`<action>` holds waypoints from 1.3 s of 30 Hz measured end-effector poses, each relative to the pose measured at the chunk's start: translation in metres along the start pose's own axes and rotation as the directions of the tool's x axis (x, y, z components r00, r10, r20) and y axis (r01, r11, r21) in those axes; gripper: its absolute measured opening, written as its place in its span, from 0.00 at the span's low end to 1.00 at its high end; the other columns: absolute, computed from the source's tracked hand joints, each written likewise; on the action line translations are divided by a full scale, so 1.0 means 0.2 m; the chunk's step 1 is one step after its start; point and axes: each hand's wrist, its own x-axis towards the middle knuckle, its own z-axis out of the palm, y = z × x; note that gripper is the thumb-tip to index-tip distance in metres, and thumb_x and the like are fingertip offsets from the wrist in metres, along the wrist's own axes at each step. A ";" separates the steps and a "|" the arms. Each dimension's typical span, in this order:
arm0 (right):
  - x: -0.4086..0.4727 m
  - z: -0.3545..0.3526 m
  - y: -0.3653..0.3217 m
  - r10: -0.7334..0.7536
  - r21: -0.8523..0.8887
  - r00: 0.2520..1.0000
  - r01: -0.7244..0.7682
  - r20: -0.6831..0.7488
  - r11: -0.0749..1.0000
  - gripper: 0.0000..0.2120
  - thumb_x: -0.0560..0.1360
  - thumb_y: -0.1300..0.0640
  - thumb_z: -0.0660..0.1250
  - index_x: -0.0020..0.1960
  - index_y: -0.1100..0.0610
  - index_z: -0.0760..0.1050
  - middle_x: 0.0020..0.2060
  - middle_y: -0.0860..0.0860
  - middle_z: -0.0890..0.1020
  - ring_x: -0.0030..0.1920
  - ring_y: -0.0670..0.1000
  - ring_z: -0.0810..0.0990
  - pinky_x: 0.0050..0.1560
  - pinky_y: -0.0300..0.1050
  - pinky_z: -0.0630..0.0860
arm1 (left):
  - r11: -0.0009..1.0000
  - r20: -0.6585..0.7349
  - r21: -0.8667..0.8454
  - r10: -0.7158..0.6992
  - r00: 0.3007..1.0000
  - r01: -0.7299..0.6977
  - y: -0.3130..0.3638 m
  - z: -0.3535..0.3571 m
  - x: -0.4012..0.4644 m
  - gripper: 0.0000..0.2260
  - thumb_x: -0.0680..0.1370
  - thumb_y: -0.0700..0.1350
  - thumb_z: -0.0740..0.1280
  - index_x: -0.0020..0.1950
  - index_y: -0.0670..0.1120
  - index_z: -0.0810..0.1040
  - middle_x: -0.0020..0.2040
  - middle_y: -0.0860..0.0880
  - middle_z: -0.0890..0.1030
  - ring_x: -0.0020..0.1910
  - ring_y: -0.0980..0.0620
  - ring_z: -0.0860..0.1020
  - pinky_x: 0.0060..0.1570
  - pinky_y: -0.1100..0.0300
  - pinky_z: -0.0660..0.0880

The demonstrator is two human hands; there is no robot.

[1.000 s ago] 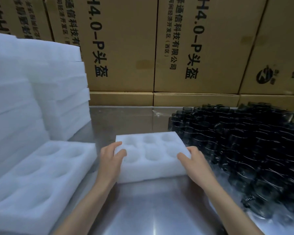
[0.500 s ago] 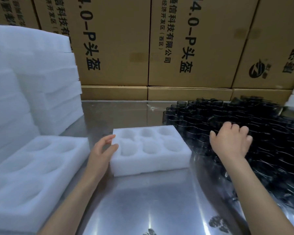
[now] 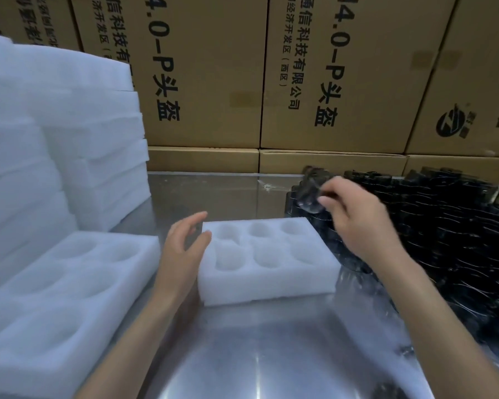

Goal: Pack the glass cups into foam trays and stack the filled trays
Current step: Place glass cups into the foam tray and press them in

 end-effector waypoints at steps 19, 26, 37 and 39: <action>0.12 0.43 -0.40 0.314 0.485 0.759 -0.619 0.570 0.618 0.32 0.66 0.26 0.61 0.53 0.53 0.73 0.50 0.47 0.79 0.51 0.46 0.79 0.43 0.44 0.77 | 0.764 -0.028 0.419 0.550 0.834 -0.490 0.08 0.14 0.09 0.27 0.66 0.50 0.76 0.61 0.51 0.69 0.49 0.57 0.66 0.44 0.60 0.72 0.36 0.66 0.74; 0.21 0.45 -0.34 0.280 0.572 0.865 -0.489 0.417 0.658 0.17 0.70 0.53 0.72 0.55 0.58 0.75 0.49 0.50 0.81 0.52 0.53 0.80 0.55 0.52 0.78 | 0.952 0.016 0.021 0.304 0.953 -0.304 0.09 0.05 0.14 0.24 0.74 0.57 0.68 0.68 0.54 0.69 0.57 0.55 0.70 0.55 0.61 0.75 0.52 0.73 0.71; 0.17 0.57 -0.25 -0.022 0.428 0.882 -0.206 0.470 0.880 0.27 0.74 0.64 0.68 0.71 0.55 0.67 0.69 0.49 0.70 0.66 0.47 0.70 0.65 0.40 0.67 | 0.994 0.259 -0.084 -0.043 0.965 0.067 -0.08 0.07 0.15 0.12 0.83 0.46 0.56 0.58 0.62 0.73 0.57 0.68 0.75 0.57 0.76 0.70 0.50 0.83 0.63; 0.16 0.59 -0.24 -0.051 0.430 0.865 -0.196 0.499 0.881 0.27 0.75 0.64 0.67 0.72 0.55 0.67 0.71 0.50 0.68 0.68 0.48 0.69 0.67 0.44 0.67 | 0.993 0.234 -0.080 -0.070 0.970 0.091 -0.10 0.07 0.16 0.11 0.83 0.45 0.56 0.58 0.59 0.74 0.56 0.64 0.76 0.56 0.72 0.71 0.52 0.79 0.65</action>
